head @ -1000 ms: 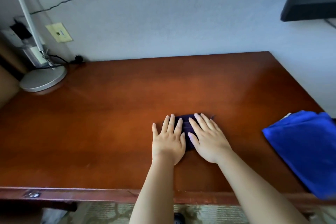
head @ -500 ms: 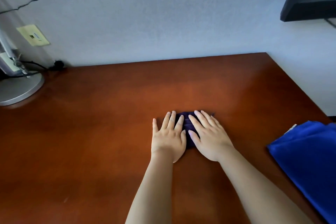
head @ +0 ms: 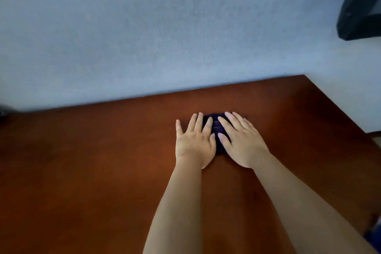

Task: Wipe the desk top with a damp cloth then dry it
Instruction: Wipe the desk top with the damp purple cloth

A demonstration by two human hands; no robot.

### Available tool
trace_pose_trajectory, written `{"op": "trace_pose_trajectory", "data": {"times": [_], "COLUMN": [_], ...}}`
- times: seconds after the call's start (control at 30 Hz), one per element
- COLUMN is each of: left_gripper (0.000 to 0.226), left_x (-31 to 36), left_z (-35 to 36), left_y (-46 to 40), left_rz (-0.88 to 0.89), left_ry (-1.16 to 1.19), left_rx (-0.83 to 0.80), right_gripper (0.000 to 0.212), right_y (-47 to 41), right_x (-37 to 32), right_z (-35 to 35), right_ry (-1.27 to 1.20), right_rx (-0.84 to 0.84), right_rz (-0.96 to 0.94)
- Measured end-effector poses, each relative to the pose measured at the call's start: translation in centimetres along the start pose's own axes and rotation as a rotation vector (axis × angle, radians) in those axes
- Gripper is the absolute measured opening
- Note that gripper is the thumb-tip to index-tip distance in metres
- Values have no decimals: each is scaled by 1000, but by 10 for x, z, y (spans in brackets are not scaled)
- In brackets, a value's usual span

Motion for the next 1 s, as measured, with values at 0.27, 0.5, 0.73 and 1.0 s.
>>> {"op": "trace_pose_trajectory", "data": {"times": [0.27,0.5,0.73,1.0], "left_gripper": [54,54,54,55], "left_x": [9,21,70,157], "left_z": [-8,-8,2,16], "left_y": [-67,-57,0,73], "left_rz": [60,37,-25,-59], "left_ry": [0,-36,-31,-39], "left_rx": [17,-19,-27,-71], "right_gripper": [55,56,56,57], "right_y": [-44,-27,38,132], "right_x": [34,40,60,108], "right_z": [-4,-3,-5,-8], "right_ry": [-31,-67,-59,-99], "right_rx": [8,-5,-21,-199], "right_rz": [91,106,44,44]}}
Point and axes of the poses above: each hand's wrist, its own y-axis away from the middle knuckle, its own z-axis out of the palm, x = y × z, the point moved 6 cm from there along -y, towards the middle knuckle, and after that the axes turned 2 degrees about z, right-handed, at the moved point
